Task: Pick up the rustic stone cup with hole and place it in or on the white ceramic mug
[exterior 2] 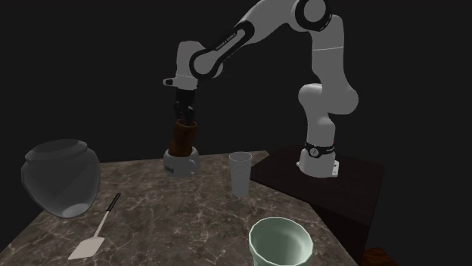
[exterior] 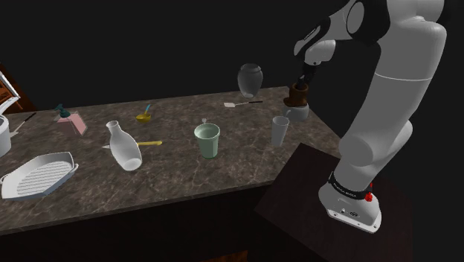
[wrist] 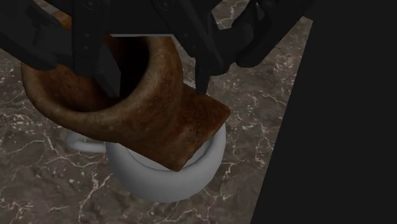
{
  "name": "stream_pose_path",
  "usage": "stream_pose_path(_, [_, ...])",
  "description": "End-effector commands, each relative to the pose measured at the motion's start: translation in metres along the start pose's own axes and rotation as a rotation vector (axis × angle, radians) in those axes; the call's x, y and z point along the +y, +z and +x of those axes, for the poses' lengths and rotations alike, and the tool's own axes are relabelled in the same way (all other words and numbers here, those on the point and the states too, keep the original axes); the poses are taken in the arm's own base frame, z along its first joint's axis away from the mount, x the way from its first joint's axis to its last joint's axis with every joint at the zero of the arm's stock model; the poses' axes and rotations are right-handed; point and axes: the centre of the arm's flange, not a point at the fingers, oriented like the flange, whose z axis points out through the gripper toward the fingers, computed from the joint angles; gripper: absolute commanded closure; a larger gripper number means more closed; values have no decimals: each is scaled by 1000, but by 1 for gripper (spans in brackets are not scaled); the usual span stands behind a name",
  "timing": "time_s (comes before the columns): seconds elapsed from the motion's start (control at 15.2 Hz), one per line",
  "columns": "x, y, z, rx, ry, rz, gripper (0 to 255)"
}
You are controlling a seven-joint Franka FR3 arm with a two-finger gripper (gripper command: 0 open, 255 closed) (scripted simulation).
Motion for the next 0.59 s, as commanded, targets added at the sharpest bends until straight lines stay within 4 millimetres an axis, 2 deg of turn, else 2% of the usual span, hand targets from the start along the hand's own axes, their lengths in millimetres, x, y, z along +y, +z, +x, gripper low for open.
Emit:
stream_pose_path(0.0, [0, 0, 0, 0, 0, 0, 0])
stream_pose_path(0.26, [0, 0, 0, 0, 0, 0, 0])
stream_pose_path(0.53, [0, -50, 0, 0, 0, 0, 0])
